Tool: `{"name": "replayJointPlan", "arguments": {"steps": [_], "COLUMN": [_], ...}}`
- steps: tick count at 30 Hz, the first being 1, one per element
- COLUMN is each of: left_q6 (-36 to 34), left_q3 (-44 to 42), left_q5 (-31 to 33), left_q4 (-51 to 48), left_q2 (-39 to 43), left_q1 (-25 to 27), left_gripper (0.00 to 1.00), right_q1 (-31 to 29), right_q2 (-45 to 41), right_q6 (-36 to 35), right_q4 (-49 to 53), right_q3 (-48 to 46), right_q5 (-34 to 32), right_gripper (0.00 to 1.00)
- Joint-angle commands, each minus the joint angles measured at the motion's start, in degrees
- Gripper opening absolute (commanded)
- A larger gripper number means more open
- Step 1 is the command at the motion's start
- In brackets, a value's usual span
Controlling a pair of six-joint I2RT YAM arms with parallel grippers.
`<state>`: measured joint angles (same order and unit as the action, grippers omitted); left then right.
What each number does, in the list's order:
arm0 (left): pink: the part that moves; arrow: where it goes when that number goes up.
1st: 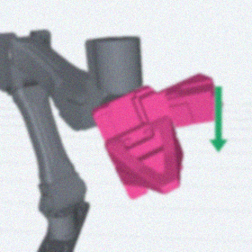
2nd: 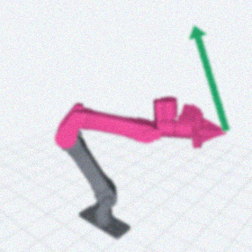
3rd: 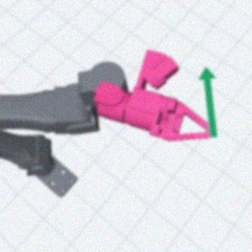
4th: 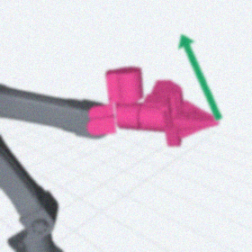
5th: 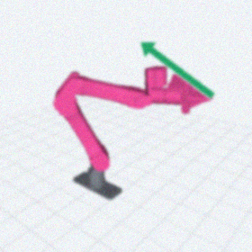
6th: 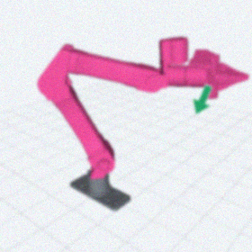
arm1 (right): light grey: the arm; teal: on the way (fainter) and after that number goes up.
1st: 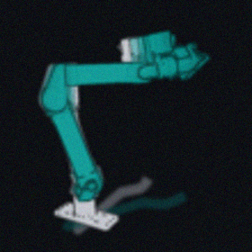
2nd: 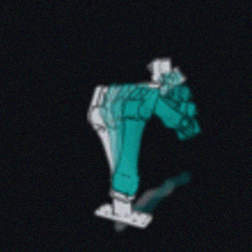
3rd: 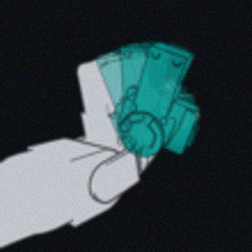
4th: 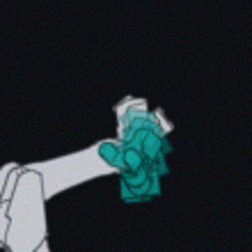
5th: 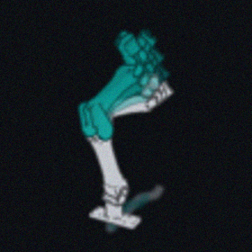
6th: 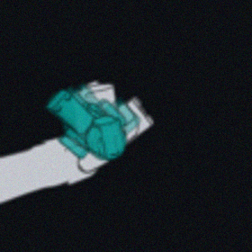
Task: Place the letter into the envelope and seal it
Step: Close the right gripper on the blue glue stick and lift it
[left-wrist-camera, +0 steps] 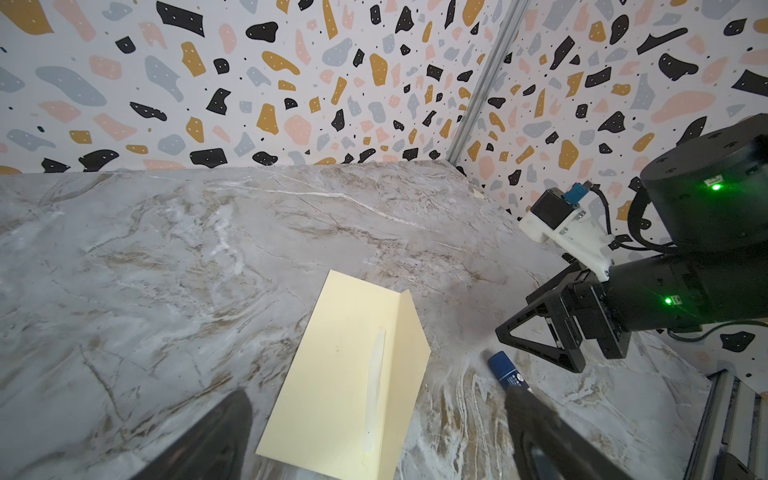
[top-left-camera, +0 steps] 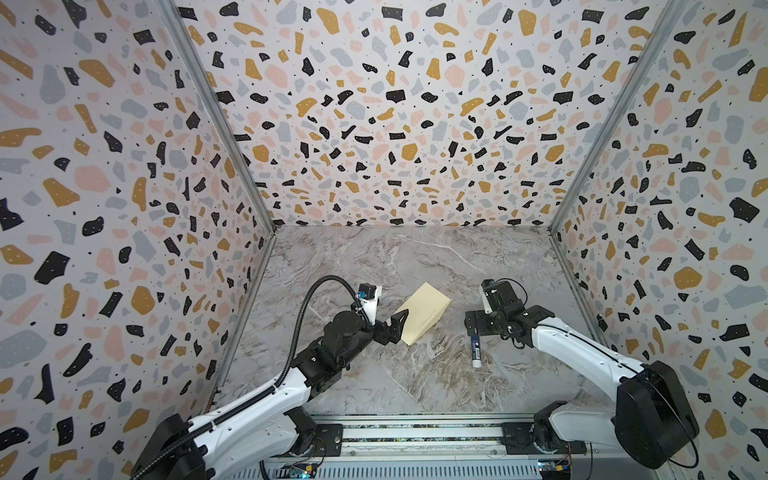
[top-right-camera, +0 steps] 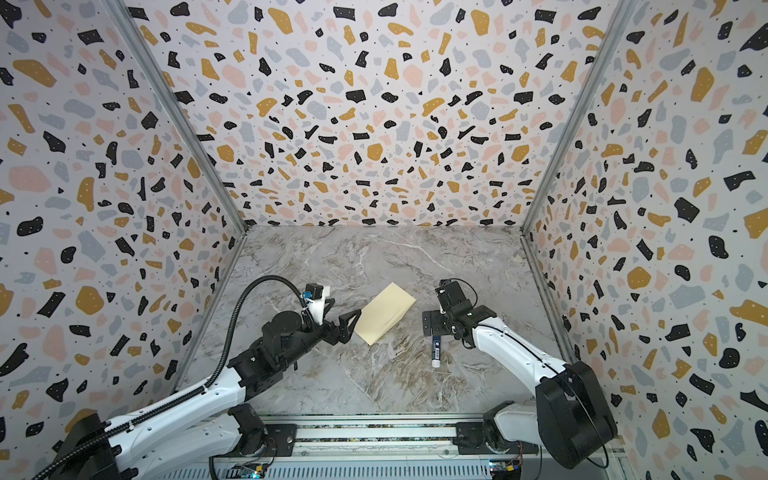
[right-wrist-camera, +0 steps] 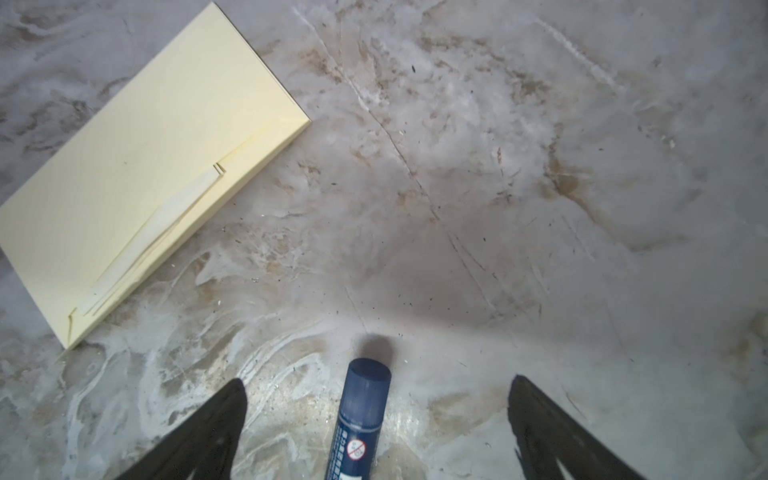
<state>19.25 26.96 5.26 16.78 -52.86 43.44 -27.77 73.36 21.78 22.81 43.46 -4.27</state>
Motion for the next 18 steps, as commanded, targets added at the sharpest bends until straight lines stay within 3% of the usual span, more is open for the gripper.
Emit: {"name": "replayJointPlan", "arguments": {"steps": [1,7,13,18], "left_q6": [-0.2,0.3,0.6,0.8], "left_q3": [-1.3,-1.5,-1.5,-1.7], "left_q5": [0.8,0.1,-0.3,-0.4], "left_q4": [0.9,1.8,2.2,2.4], "left_q2": [0.8,-0.2,-0.4,-0.5], "left_q1": [0.2,0.2,0.3,0.3], "left_gripper": [0.96,0.96,0.97,0.97], "right_q1": [-1.0,-3.2,-5.4,-5.6], "right_q2": [-0.9,-1.1,0.4,0.5], "right_q6": [2.6,6.3,8.5,10.0], "right_q4": [1.8,2.0,2.7,1.1], "right_q3": [-0.4,-2.9,-4.1,-6.0], "right_q5": [-0.5,-0.9,-2.6,-0.1], "right_gripper": [0.94,0.87,0.72,0.62]}}
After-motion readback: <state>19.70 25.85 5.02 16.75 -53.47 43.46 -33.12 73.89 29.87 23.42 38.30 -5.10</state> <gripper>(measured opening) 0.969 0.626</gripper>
